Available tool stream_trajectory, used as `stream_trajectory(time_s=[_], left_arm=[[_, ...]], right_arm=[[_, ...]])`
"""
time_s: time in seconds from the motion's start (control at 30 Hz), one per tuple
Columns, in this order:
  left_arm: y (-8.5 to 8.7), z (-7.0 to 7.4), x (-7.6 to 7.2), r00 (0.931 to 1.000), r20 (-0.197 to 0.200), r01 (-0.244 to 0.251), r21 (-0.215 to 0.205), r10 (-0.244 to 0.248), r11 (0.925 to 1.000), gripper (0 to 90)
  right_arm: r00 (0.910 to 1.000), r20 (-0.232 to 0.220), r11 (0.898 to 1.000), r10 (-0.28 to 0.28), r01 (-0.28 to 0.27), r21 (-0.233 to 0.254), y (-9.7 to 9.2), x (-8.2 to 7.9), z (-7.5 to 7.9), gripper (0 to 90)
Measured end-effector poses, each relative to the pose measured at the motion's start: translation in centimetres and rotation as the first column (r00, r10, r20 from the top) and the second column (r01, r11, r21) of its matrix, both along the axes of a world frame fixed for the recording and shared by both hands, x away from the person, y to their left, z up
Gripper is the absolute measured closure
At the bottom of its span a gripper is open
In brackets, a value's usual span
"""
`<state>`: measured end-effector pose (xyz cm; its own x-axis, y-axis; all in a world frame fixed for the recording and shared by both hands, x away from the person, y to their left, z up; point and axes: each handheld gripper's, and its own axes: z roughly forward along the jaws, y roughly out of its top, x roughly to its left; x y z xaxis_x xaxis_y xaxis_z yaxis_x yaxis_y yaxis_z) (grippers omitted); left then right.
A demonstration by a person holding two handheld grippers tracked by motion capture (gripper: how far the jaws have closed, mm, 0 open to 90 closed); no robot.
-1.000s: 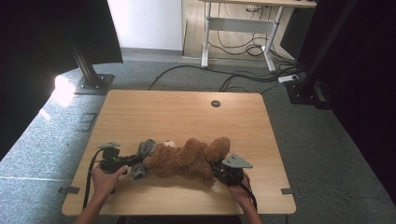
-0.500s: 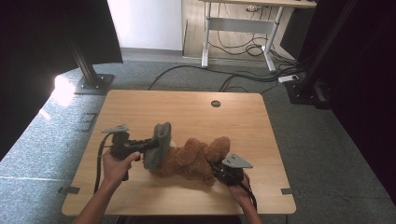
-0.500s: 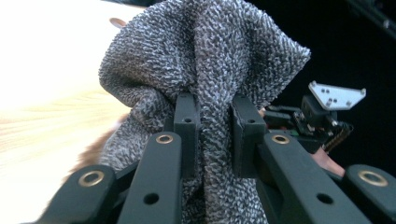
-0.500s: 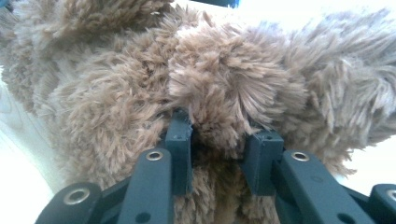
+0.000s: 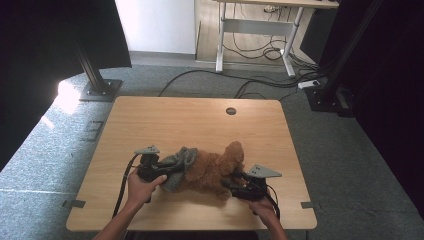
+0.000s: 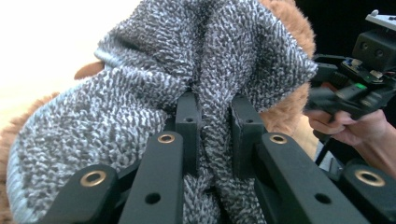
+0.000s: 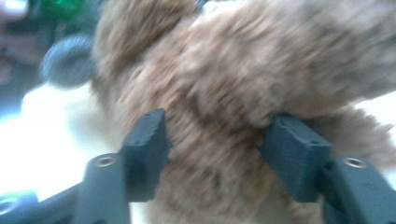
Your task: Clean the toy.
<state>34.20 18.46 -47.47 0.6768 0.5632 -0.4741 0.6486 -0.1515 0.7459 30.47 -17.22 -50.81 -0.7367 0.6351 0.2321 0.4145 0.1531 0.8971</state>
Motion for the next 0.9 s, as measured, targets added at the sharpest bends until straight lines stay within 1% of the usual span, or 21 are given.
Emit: stream_trajectory(time_s=[0.03, 0.07, 0.13, 0.17, 0.23, 0.27, 0.3, 0.37, 0.4, 0.43, 0.53, 0.6, 0.63, 0.73, 0.77, 0.83, 0.9], left_arm=[[0.0, -0.2, -0.2, 1.0, -0.002, 0.003, -0.003, -0.003, 1.0, 76.6], [0.0, -0.4, -0.4, 1.0, 0.0, 0.007, -0.002, -0.007, 1.0, 76.7], [0.0, -0.6, -0.7, 1.0, 0.002, 0.009, -0.002, -0.009, 1.0, 76.8], [0.0, -0.7, -0.8, 0.9999, 0.001, 0.014, 0.001, -0.014, 0.9999, 76.8], [0.0, -0.8, -1.1, 0.9999, 0.007, 0.012, 0.003, -0.012, 0.9999, 76.9], [0.0, -0.9, -1.1, 0.9999, 0.008, 0.012, 0.002, -0.012, 0.9999, 76.9], [-0.1, -1.0, -1.1, 0.9999, 0.007, 0.013, 0.0, -0.013, 0.9999, 76.9], [-0.3, -1.1, -0.9, 0.9999, 0.013, 0.011, 0.001, -0.011, 0.9999, 76.9], [-0.4, -1.2, -0.8, 0.9998, 0.016, 0.009, 0.004, -0.009, 1.0, 77.0], [-0.6, -1.2, -0.6, 0.9998, 0.021, 0.006, 0.007, -0.006, 1.0, 77.0], [-1.1, -1.2, 0.2, 0.999, 0.043, -0.008, 0.03, 0.007, 0.9995, 77.2], [-1.5, -1.1, 1.1, 0.9985, 0.052, -0.02, 0.043, 0.018, 0.9989, 77.2], [-1.7, -1.0, 1.7, 0.9983, 0.054, -0.026, 0.049, 0.023, 0.9985, 77.2], [-2.1, -0.8, 3.6, 0.9976, 0.055, -0.047, 0.064, 0.043, 0.9968, 77.2], [-2.2, -0.8, 4.2, 0.9974, 0.052, -0.054, 0.062, 0.051, 0.9966, 77.2], [-2.4, -0.7, 5.0, 0.9969, 0.054, -0.061, 0.07, 0.057, 0.9957, 77.2], [-2.7, -0.6, 5.7, 0.9962, 0.058, -0.069, 0.074, 0.065, 0.9948, 77.1]], right_arm=[[1.0, 0.004, 0.999, 0.008, -0.008, -0.033, 0.3, -0.4, -0.2, 33.8], [0.9999, 0.003, 0.997, 0.014, -0.013, -0.077, 0.8, -0.7, -0.5, 30.9], [0.9999, 0.001, 0.99, 0.016, -0.016, -0.142, 1.9, -0.9, -1.0, 27.2], [0.9999, 0.013, 0.984, 0.011, -0.009, -0.178, 2.6, -0.9, -1.3, 27.0], [0.9996, 0.027, 0.973, -0.013, 0.019, -0.229, 3.7, -0.9, -1.6, 26.4], [0.9992, 0.03, 0.969, -0.026, 0.032, -0.244, 4.2, -0.8, -1.7, 26.9], [0.9983, 0.041, 0.963, -0.041, 0.051, -0.265, 4.6, -0.7, -1.8, 29.0], [0.9959, 0.058, 0.947, -0.07, 0.085, -0.309, 5.1, -0.6, -2.0, 34.9], [0.9938, 0.077, 0.94, -0.081, 0.101, -0.325, 5.4, -0.5, -2.2, 37.5], [0.9923, 0.084, 0.937, -0.091, 0.114, -0.331, 5.5, -0.4, -2.3, 39.4], [0.9867, 0.104, 0.931, -0.124, 0.152, -0.332, 5.8, 0.4, -2.4, 43.3], [0.9822, 0.117, 0.927, -0.147, 0.178, -0.331, 6.0, 1.4, -2.4, 45.0], [0.9811, 0.119, 0.926, -0.153, 0.184, -0.329, 6.0, 1.7, -2.4, 46.0], [0.9741, 0.133, 0.925, -0.183, 0.216, -0.313, 6.2, 3.2, -2.5, 49.0], [0.9704, 0.14, 0.923, -0.197, 0.232, -0.308, 6.3, 3.7, -2.6, 50.1], [0.9626, 0.163, 0.917, -0.217, 0.258, -0.304, 6.4, 4.4, -2.7, 52.3], [0.9557, 0.167, 0.912, -0.242, 0.283, -0.298, 6.5, 4.8, -2.8, 53.5]])
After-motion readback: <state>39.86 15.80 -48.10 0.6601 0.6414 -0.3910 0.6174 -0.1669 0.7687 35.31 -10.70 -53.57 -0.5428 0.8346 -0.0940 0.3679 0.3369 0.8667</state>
